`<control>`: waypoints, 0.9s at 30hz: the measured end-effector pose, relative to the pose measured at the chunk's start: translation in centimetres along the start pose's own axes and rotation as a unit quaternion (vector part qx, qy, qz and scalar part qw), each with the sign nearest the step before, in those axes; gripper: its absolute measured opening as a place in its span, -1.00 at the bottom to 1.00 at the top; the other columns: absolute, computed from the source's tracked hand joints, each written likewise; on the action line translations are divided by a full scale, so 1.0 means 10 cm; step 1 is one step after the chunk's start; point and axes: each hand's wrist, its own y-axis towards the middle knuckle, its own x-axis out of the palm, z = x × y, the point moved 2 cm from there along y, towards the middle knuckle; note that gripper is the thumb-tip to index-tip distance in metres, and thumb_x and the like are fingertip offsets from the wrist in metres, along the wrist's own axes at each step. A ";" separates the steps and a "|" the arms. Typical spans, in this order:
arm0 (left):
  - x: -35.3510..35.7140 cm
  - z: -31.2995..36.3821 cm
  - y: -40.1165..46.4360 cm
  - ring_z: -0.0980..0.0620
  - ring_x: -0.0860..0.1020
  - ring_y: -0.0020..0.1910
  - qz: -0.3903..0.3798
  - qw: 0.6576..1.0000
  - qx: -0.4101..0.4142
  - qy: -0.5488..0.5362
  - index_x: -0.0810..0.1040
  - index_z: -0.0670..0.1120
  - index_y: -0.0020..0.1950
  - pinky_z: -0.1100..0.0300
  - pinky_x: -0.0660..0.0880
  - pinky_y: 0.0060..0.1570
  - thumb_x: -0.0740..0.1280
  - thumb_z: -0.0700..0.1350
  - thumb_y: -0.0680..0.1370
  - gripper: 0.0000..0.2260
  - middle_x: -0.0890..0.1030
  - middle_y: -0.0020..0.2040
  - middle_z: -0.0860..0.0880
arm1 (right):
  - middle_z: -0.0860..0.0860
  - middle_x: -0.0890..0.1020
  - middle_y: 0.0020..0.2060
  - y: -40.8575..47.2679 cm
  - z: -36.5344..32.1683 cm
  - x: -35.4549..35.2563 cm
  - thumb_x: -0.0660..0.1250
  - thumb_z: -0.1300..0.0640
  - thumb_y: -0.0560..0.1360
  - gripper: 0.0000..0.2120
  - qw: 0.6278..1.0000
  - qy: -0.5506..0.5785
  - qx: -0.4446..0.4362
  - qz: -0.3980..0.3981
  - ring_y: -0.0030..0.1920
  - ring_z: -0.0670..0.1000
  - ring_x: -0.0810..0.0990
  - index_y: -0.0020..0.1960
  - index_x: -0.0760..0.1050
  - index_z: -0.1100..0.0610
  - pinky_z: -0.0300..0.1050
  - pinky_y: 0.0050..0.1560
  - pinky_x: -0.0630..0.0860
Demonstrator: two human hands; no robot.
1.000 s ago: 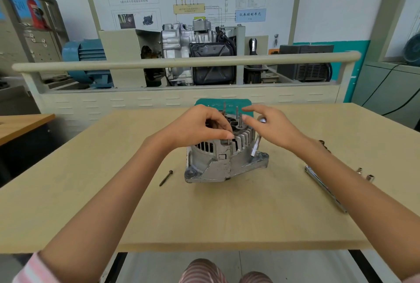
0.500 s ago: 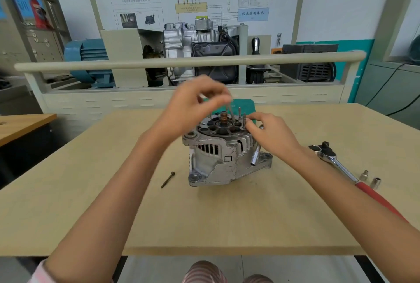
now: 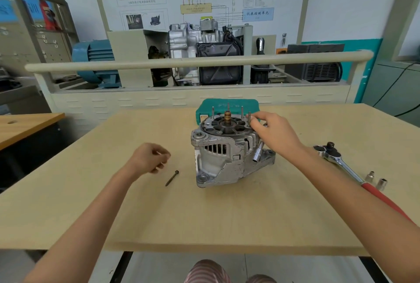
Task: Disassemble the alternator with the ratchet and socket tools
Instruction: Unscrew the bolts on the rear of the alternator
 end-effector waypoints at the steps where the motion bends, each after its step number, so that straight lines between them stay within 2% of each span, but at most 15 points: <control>1: 0.06 -0.07 0.01 0.08 0.49 -0.40 0.002 1.000 -0.006 0.016 0.59 -0.23 0.01 0.32 0.42 -0.48 0.31 -0.23 0.55 -0.89 0.55 -0.26 -0.09 | 0.06 0.66 -0.04 0.01 0.01 0.00 0.10 -0.02 0.59 -0.69 1.000 -0.001 -0.002 -0.006 -0.25 0.04 0.60 0.19 0.53 0.02 -0.07 -0.21 0.55; 4: 0.19 -0.13 0.02 0.06 0.46 -0.40 0.021 0.997 0.010 0.068 0.63 -0.16 -0.06 0.26 0.37 -0.39 0.35 -0.18 0.53 -0.91 0.56 -0.32 -0.03 | 0.07 0.66 -0.08 0.06 0.05 0.01 0.08 -0.02 0.60 -0.68 0.999 -0.007 -0.012 -0.030 -0.37 -0.04 0.52 0.21 0.52 0.02 -0.15 -0.34 0.44; 7: 0.28 -0.16 -0.01 0.01 0.48 -0.25 0.041 0.988 0.029 0.147 0.64 -0.11 -0.07 0.22 0.32 -0.26 0.36 -0.15 0.51 -0.92 0.57 -0.22 -0.04 | 0.03 0.63 0.01 0.10 0.08 0.01 0.08 0.00 0.61 -0.67 0.999 0.004 -0.015 -0.043 -0.36 -0.17 0.45 0.24 0.51 0.04 -0.24 -0.39 0.35; 11: 0.32 -0.16 -0.04 0.00 0.50 -0.22 0.047 0.984 0.037 0.165 0.62 -0.08 -0.08 0.22 0.33 -0.26 0.34 -0.13 0.53 -0.92 0.59 -0.21 -0.05 | 0.04 0.63 0.01 0.11 0.09 0.00 0.08 0.02 0.61 -0.67 0.999 0.010 -0.021 -0.047 -0.42 -0.23 0.37 0.27 0.51 0.04 -0.42 -0.50 0.24; 15: 0.34 -0.15 -0.09 0.01 0.49 -0.23 0.062 0.982 0.050 0.169 0.60 -0.11 -0.01 0.21 0.33 -0.30 0.30 -0.06 0.55 -0.85 0.59 -0.21 -0.03 | -0.02 0.62 -0.12 0.10 0.07 -0.01 0.08 0.02 0.61 -0.67 0.998 0.023 -0.024 -0.053 -0.39 -0.14 0.45 0.23 0.53 0.03 -0.20 -0.42 0.32; 19: 0.35 -0.16 -0.13 0.02 0.50 -0.19 0.052 0.980 0.057 0.186 0.54 -0.07 0.02 0.18 0.37 -0.22 0.35 0.07 0.51 -0.77 0.59 -0.17 -0.05 | -0.13 0.58 -0.25 0.10 0.06 -0.01 0.07 0.01 0.62 -0.67 0.998 0.019 -0.026 -0.047 -0.48 -0.18 0.43 0.23 0.54 0.03 -0.32 -0.51 0.23; 23: 0.37 -0.18 -0.15 0.01 0.47 -0.16 0.061 0.976 0.074 0.193 0.58 -0.09 0.07 0.16 0.41 -0.17 0.36 -0.03 0.51 -0.80 0.54 -0.16 -0.02 | 0.01 0.63 -0.16 0.11 0.08 -0.01 0.07 0.01 0.62 -0.65 0.997 0.028 -0.023 -0.065 -0.43 -0.12 0.41 0.15 0.57 0.09 -0.28 -0.47 0.25; 25: 0.37 -0.19 -0.16 0.01 0.48 -0.15 0.064 0.976 0.076 0.193 0.58 -0.08 0.09 0.15 0.43 -0.14 0.34 -0.04 0.52 -0.80 0.54 -0.17 0.00 | 0.10 0.64 -0.21 0.13 0.09 -0.02 0.08 0.01 0.61 -0.66 0.996 0.046 -0.017 -0.078 -0.43 -0.08 0.39 0.13 0.58 0.11 -0.21 -0.42 0.29; 27: 0.36 -0.18 -0.16 0.01 0.48 -0.13 0.063 0.978 0.065 0.189 0.54 -0.07 0.12 0.14 0.42 -0.15 0.34 -0.01 0.52 -0.78 0.53 -0.18 0.01 | 0.03 0.62 -0.27 0.13 0.09 -0.03 0.10 0.03 0.61 -0.70 0.993 0.078 -0.016 -0.084 -0.43 -0.15 0.37 0.10 0.59 0.05 -0.30 -0.42 0.30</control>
